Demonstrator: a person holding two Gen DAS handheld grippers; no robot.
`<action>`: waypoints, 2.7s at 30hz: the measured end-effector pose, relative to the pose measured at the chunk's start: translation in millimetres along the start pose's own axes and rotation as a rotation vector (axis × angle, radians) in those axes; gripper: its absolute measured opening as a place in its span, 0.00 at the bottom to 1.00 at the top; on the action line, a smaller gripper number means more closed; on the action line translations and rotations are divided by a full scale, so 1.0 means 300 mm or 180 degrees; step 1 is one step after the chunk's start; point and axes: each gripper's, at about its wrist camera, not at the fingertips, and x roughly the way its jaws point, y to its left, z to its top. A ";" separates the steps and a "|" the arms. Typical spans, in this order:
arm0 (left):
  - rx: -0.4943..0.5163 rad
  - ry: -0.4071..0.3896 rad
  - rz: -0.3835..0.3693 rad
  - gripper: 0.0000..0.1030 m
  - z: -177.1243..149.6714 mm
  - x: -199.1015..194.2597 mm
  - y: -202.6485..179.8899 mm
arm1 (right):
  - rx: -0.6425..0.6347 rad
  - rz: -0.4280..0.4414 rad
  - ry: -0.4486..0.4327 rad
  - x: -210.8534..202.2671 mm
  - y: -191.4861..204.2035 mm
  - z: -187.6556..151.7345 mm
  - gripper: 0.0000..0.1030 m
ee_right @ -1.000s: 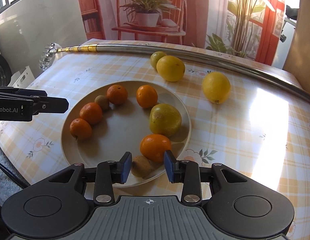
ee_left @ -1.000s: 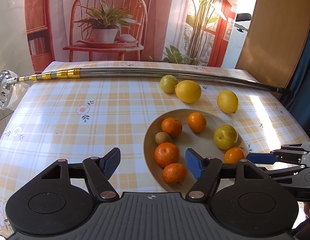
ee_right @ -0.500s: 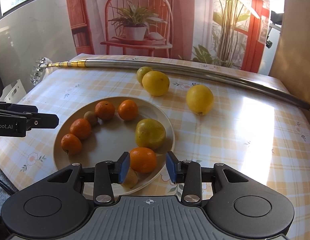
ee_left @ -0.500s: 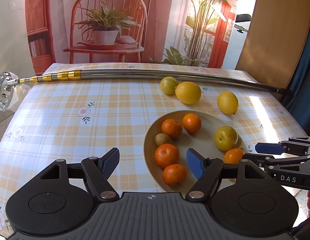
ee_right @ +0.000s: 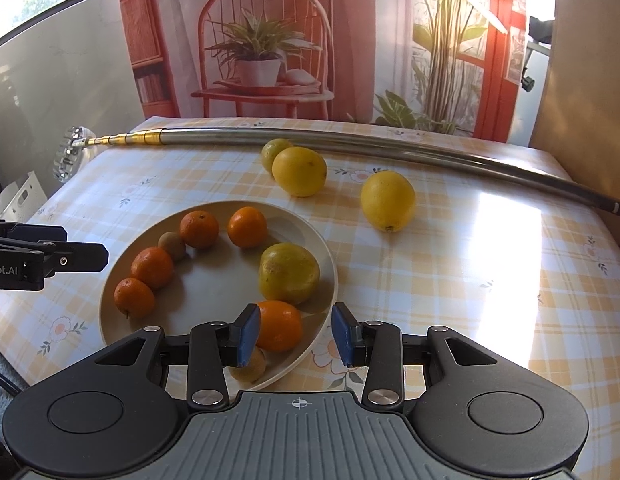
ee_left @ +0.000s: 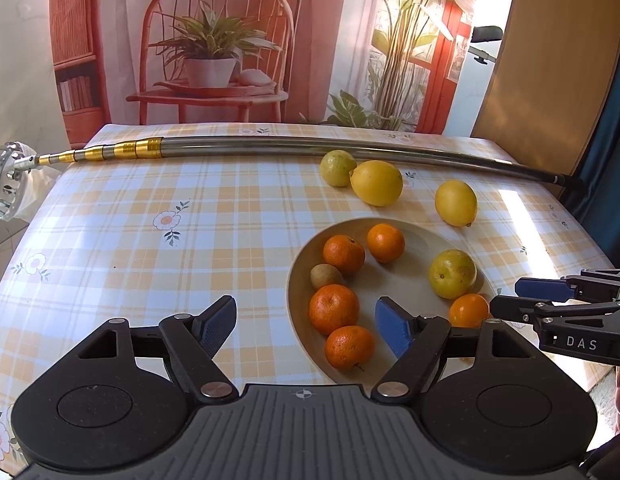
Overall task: Organize fruits
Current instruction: 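Move the open right tool to a large yellow lemon beside the plate, then close the right tool around the large yellow lemon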
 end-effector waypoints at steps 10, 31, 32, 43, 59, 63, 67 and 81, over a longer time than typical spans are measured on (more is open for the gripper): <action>0.0063 -0.0014 0.0124 0.76 0.036 0.022 0.021 | 0.0162 -0.0068 -0.0120 0.010 -0.084 0.053 0.35; 0.0094 -0.0144 -0.0005 0.76 0.285 0.108 -0.008 | 0.0219 -0.0100 -0.0416 0.137 -0.249 0.198 0.36; 0.0121 -0.0146 0.0000 0.76 0.294 0.116 -0.018 | 0.0235 -0.0094 -0.0417 0.143 -0.258 0.199 0.36; 0.0195 -0.0186 0.0085 0.76 0.370 0.194 -0.068 | 0.0306 0.0032 -0.0555 0.235 -0.322 0.211 0.51; 0.0263 -0.0075 0.0079 0.76 0.383 0.276 -0.078 | 0.0488 0.0109 -0.0589 0.389 -0.360 0.201 0.56; 0.0267 -0.0028 0.0056 0.76 0.382 0.300 -0.083 | 0.0498 0.0182 -0.0552 0.402 -0.357 0.171 0.56; 0.0274 0.0028 0.0028 0.76 0.377 0.326 -0.087 | 0.0420 0.0149 -0.0577 0.400 -0.343 0.165 0.55; 0.0267 0.0129 -0.0010 0.76 0.362 0.362 -0.092 | 0.0426 0.0101 -0.0559 0.421 -0.344 0.166 0.50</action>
